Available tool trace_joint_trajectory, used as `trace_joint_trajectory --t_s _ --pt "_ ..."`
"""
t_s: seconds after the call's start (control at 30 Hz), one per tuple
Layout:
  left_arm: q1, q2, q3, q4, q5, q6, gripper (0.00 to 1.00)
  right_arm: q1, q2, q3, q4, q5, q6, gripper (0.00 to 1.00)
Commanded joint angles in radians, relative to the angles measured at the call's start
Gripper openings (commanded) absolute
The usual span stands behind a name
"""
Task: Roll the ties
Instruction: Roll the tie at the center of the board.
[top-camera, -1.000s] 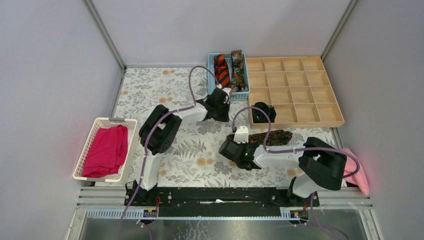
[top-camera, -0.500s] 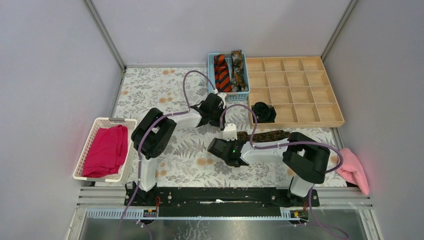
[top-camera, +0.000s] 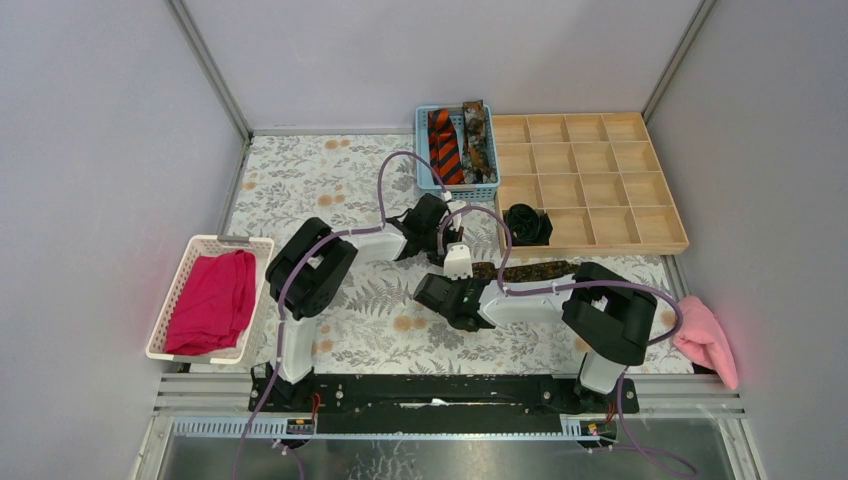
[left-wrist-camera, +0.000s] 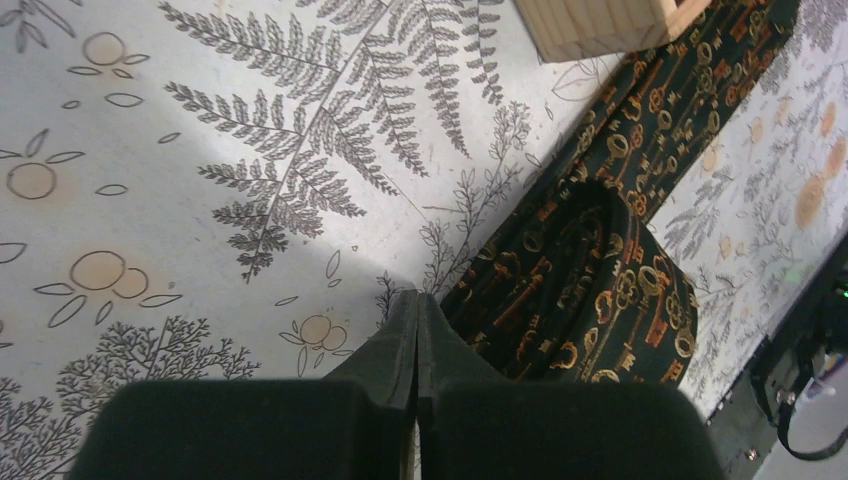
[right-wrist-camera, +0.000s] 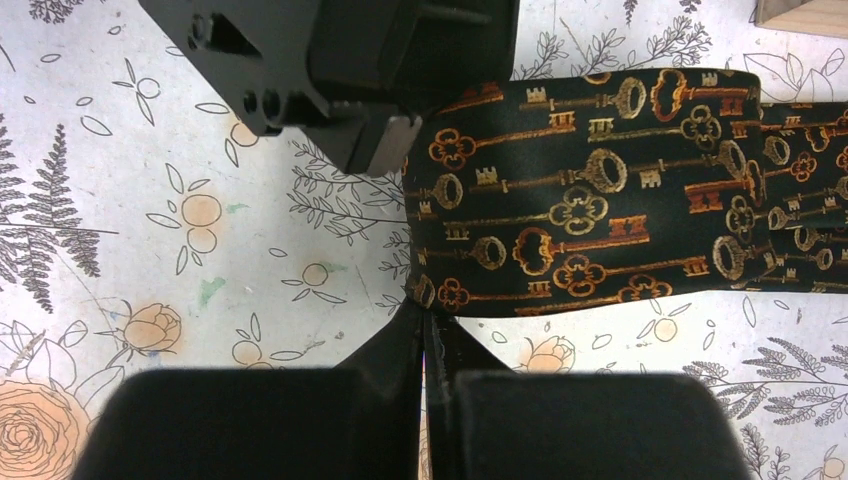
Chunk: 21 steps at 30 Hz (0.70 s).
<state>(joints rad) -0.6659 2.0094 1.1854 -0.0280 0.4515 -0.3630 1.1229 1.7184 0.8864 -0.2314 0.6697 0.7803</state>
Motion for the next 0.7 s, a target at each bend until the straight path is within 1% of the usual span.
trace_joint_trajectory --t_s 0.0,0.13,0.2,0.3,0.33,0.4,0.43,0.47,0.5,0.53,0.57,0.6,0.67 --pt "-0.008 0.061 -0.013 -0.054 0.061 0.044 0.00 0.012 0.000 0.006 -0.155 -0.026 -0.003 0.00" --pt "-0.006 0.073 0.007 -0.059 0.033 0.028 0.00 0.103 -0.025 0.107 -0.335 0.078 0.030 0.00" --pt "0.000 0.067 0.029 -0.077 -0.041 0.007 0.00 0.139 -0.028 0.166 -0.448 0.120 0.070 0.00" --pt "0.044 0.034 0.052 -0.087 -0.153 -0.046 0.00 0.172 -0.037 0.227 -0.558 0.158 0.104 0.07" --pt "0.059 0.014 0.056 -0.089 -0.192 -0.063 0.00 0.178 -0.040 0.244 -0.590 0.169 0.115 0.08" --pt "0.091 -0.031 0.062 -0.102 -0.295 -0.099 0.04 0.189 -0.044 0.276 -0.641 0.194 0.127 0.19" --pt "0.105 -0.058 0.068 -0.118 -0.352 -0.110 0.05 0.192 -0.044 0.293 -0.672 0.208 0.134 0.27" --pt "0.117 -0.088 0.070 -0.137 -0.411 -0.123 0.06 0.193 -0.040 0.309 -0.689 0.224 0.139 0.37" --pt "0.127 -0.136 0.068 -0.162 -0.473 -0.138 0.08 0.193 -0.036 0.325 -0.698 0.235 0.130 0.43" --pt "0.135 -0.161 0.061 -0.175 -0.527 -0.152 0.08 0.193 -0.023 0.344 -0.708 0.251 0.118 0.48" --pt "0.138 -0.222 0.038 -0.192 -0.575 -0.167 0.09 0.193 -0.009 0.363 -0.721 0.270 0.120 0.55" --pt "0.139 -0.273 0.009 -0.199 -0.626 -0.184 0.10 0.193 0.017 0.387 -0.728 0.288 0.114 0.60" --pt "0.140 -0.380 -0.068 -0.185 -0.670 -0.217 0.11 0.193 0.070 0.427 -0.743 0.325 0.105 0.70"
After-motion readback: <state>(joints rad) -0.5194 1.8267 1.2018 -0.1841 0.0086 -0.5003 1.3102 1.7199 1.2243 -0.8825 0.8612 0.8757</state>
